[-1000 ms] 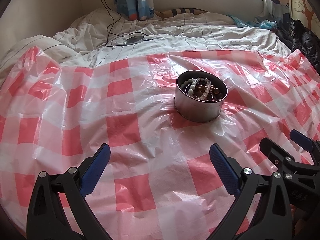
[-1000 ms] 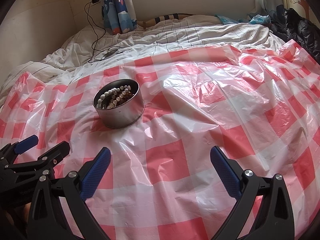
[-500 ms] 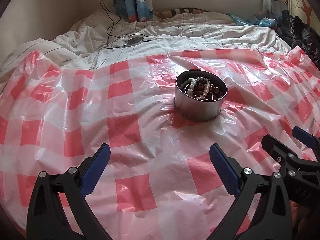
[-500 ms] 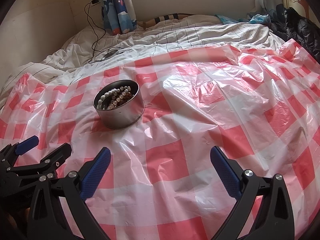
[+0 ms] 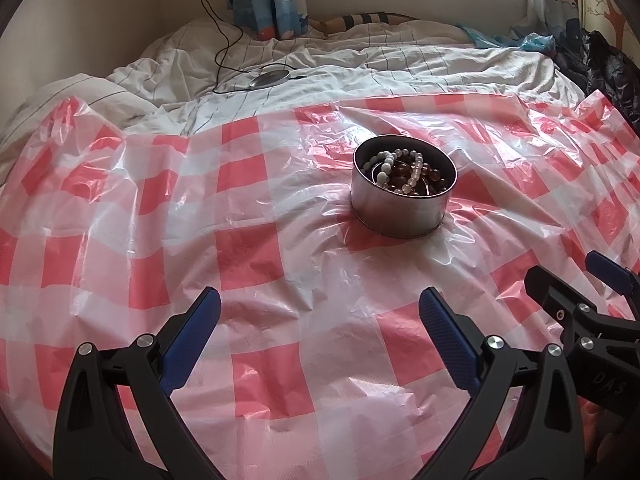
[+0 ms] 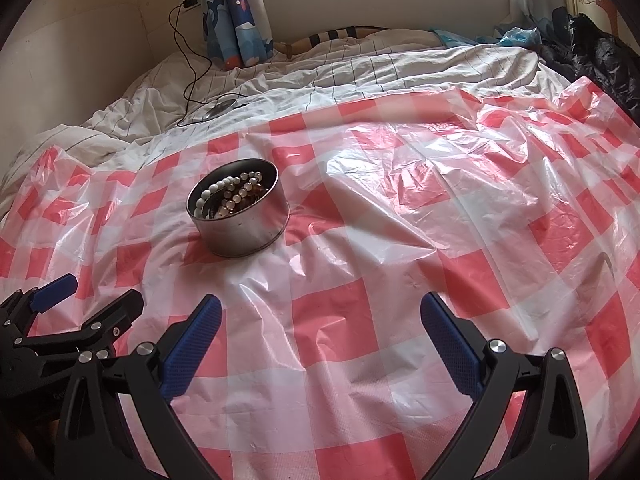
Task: Organize jewelry
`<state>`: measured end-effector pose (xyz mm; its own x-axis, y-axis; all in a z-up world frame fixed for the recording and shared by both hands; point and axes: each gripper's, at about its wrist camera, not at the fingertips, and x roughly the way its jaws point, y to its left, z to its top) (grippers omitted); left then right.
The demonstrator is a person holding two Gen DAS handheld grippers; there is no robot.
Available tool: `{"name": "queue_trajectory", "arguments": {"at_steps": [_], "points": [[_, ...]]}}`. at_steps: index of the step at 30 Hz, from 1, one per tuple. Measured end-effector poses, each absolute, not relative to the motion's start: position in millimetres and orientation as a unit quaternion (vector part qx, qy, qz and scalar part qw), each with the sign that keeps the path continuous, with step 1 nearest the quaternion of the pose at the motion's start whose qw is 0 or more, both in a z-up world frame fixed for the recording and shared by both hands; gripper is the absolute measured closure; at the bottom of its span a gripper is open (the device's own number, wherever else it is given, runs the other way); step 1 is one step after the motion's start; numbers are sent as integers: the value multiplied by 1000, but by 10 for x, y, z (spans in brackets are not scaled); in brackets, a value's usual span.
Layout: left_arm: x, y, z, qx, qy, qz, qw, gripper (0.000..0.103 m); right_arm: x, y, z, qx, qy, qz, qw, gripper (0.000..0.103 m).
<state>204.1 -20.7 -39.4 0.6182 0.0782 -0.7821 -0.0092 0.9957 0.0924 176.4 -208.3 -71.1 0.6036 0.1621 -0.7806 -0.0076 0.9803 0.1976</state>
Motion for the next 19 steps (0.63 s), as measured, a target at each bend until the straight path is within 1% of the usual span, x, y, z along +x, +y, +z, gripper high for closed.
{"name": "queue_trajectory", "arguments": {"at_steps": [3,4,6,8,10,13,19], "points": [[2026,-176,-395,29,435,19,900,8,1758,-2083,-709,87,441,48,892,8],[2005,-169,-380,26,428,18,903,8,1757,-2084,-709,88,442,48,892,8],[1960,-147,-324,23,408,20,912,11,1760,-2075,-710,85,443,48,891,8],[1938,-163,-278,33,397,25,917,11,1760,-2053,-715,80,444,50,891,8],[1948,-191,-291,47,399,26,915,11,1758,-2039,-711,77,444,50,892,8],[1972,-235,-352,65,414,31,908,8,1767,-2059,-719,81,445,47,891,8],[1964,-226,-338,63,415,27,907,8,1771,-2057,-725,80,446,44,890,8]]}}
